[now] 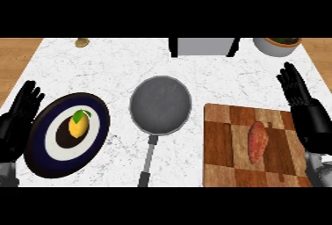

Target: Pick the sweet potato from the cutting board and place it in the pan

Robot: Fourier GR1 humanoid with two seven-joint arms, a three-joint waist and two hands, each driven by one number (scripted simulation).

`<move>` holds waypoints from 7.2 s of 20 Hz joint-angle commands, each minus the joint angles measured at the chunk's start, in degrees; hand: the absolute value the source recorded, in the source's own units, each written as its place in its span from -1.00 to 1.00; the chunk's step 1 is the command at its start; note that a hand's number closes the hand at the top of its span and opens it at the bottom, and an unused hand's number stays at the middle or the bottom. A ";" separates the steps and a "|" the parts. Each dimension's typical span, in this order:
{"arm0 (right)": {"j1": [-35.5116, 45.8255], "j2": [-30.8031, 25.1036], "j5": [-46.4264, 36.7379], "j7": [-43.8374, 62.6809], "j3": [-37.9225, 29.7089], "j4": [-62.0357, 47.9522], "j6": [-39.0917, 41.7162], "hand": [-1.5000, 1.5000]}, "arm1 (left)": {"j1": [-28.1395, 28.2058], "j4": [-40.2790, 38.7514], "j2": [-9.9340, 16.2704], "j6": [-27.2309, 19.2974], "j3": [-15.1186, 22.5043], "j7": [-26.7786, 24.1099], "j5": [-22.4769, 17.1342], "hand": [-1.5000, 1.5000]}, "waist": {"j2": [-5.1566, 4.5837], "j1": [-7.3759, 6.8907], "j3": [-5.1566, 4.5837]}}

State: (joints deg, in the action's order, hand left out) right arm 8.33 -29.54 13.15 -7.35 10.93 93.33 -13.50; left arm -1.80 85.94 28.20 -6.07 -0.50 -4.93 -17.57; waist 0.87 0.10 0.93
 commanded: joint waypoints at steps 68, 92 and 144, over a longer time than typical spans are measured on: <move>19.62 -11.07 6.02 85.97 17.60 -16.20 13.69 -1.00 | 5.93 4.60 -8.06 -3.52 9.94 11.73 19.73 0.00 | -0.80 -0.30 -1.00; 14.00 -4.53 0.16 75.40 16.91 -25.98 14.67 -1.00 | 3.36 4.36 -9.15 0.29 5.95 13.34 21.41 0.00 | -0.87 -0.08 -0.94; 41.94 22.45 -48.07 39.77 17.23 -31.47 -2.50 1.00 | 4.50 5.54 -13.62 2.16 5.24 12.79 26.01 0.00 | -1.30 -1.74 -0.94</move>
State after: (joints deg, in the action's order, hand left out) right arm 45.65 -14.25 -35.88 35.13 30.47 71.45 -14.77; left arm 3.24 92.69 15.16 -3.94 4.47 8.91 7.69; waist -0.30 -1.47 -0.01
